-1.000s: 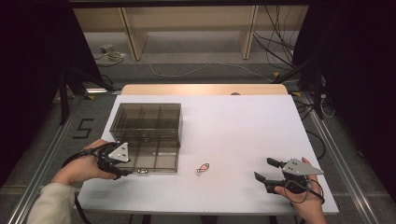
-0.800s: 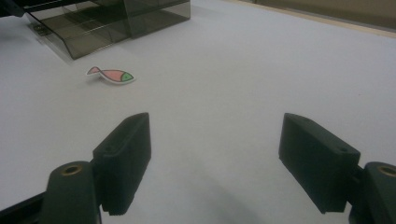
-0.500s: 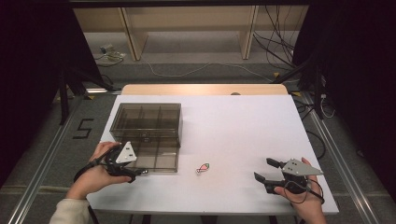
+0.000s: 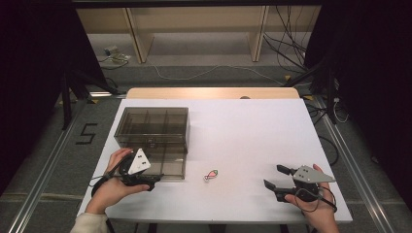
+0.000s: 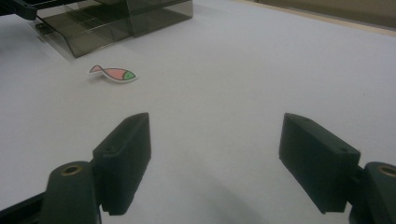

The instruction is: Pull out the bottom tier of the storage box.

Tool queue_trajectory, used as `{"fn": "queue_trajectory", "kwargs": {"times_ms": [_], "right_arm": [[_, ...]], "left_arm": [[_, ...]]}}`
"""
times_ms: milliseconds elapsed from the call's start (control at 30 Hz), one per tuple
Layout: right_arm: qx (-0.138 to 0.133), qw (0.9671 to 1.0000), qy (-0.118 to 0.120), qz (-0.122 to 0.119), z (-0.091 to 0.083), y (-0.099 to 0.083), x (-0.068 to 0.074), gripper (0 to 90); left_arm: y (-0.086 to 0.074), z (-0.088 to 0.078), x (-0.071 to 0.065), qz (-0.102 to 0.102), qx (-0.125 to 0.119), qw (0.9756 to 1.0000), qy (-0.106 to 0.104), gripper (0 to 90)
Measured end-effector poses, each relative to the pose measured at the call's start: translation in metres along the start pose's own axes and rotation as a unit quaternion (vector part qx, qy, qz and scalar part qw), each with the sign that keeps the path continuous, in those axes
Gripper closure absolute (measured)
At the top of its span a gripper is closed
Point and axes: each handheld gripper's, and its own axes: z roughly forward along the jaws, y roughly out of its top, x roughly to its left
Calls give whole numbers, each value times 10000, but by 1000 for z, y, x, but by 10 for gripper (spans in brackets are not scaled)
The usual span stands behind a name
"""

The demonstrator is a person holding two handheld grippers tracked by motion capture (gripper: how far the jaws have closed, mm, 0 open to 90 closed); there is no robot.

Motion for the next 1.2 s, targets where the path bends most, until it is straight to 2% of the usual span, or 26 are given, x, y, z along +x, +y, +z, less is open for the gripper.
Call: {"fn": "queue_trajectory", "kwargs": {"times_ms": [200, 367, 500, 600, 667, 900, 1200], "right_arm": [[38, 10000, 30, -8, 1, -1, 2, 257], [29, 10000, 33, -4, 2, -1, 1, 257], [37, 10000, 28, -16, 2, 0, 1, 257], [46, 10000, 26, -40, 2, 0, 1, 256], [47, 10000, 16, -49, 2, 1, 2, 256], [46, 9999, -30, -89, 2, 1, 3, 261], [48, 9999, -20, -123, 4, 3, 7, 260]], "left_arm": [[4, 8, -8, -302, -19, 9995, 127, 151], [8, 12, -12, -454, -67, 9986, 261, 119], [13, 16, -19, -538, -155, 9982, 191, 114], [15, 19, -23, -679, -264, 9971, 227, 137], [17, 22, -26, -785, -239, 9964, 198, 153], [21, 26, -34, -742, -111, 9971, 143, 153], [26, 22, -37, -794, -150, 9966, 165, 157]]}}
